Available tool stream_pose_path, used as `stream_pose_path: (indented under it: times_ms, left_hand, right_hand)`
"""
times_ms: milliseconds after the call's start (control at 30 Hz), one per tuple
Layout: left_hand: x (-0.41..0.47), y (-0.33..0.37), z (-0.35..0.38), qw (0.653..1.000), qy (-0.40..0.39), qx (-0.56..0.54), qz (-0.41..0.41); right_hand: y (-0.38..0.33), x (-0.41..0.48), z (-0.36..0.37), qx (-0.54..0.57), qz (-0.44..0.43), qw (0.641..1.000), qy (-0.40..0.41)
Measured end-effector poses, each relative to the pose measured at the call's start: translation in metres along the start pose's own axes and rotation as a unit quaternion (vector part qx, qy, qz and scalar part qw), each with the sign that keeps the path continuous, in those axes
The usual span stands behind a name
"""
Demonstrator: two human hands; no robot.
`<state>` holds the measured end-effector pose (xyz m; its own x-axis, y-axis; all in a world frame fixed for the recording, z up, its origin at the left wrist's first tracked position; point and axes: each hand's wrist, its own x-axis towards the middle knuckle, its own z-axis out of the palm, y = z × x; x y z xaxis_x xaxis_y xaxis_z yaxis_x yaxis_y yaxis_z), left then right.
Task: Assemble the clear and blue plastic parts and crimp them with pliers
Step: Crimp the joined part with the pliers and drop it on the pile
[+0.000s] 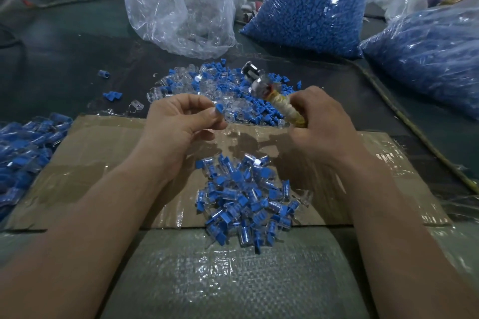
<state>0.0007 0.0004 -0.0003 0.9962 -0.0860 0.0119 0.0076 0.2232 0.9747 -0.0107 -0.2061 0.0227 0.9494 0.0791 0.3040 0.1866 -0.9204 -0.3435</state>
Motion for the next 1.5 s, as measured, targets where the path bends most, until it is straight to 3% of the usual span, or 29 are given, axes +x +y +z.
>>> stream_pose_path:
  times_ms: [300, 800, 1500]
  left_hand:
    - [0.002, -0.004, 0.000, 0.997, 0.027, 0.029, 0.070]
    - [0.001, -0.004, -0.001, 0.995, 0.028, 0.047, 0.078]
    - [-0.004, 0.000, 0.003, 0.985, 0.050, 0.125, 0.111]
  right_hand:
    - [-0.018, -0.005, 0.010, -0.017, -0.041, 0.998, -0.053]
    - [-0.019, -0.005, 0.012, 0.004, -0.041, 0.992, -0.121]
    - [-0.028, -0.005, 0.013, 0.038, -0.020, 0.991, -0.124]
